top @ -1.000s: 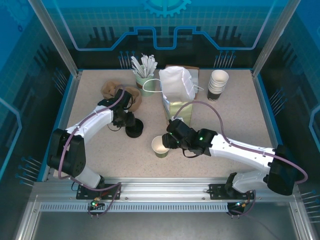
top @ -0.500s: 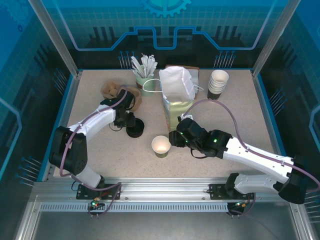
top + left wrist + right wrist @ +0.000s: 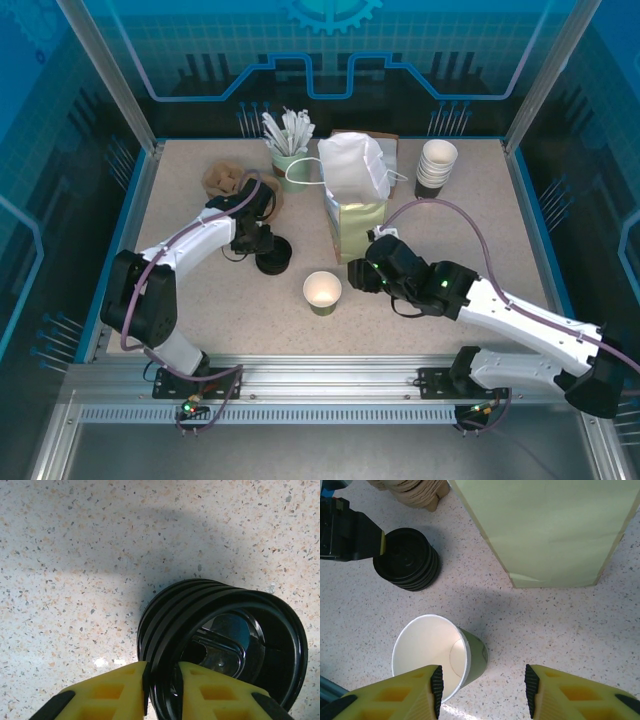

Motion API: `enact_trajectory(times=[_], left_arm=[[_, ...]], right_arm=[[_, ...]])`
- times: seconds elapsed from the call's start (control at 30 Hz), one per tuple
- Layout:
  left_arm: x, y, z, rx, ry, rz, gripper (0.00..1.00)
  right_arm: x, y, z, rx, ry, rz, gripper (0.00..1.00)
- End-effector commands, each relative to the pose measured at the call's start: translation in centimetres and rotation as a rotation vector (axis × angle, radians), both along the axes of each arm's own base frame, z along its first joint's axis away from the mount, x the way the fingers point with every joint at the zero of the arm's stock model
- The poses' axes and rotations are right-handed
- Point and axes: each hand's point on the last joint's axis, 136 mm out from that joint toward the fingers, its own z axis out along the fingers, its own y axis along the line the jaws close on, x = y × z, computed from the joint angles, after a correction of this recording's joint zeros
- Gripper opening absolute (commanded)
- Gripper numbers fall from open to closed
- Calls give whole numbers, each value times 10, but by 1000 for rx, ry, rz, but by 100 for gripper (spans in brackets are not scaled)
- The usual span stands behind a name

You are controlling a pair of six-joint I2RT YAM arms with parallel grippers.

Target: Pack the takeout coffee

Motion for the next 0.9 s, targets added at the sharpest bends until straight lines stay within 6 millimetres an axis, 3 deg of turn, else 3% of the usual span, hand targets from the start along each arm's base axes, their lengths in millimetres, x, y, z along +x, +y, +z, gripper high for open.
enact_trajectory(times=[0.0, 0.43, 0.87], left_arm=[[1, -1, 6, 33, 1, -29, 22], [-1, 0, 20, 35, -38, -26, 17], [-16, 3, 74, 44, -135, -40, 16]], right_arm=[[0, -11, -2, -17, -3, -22, 48], [-4, -13, 9, 54, -2, -19, 50], [-7, 10, 34, 160, 19, 40, 50]])
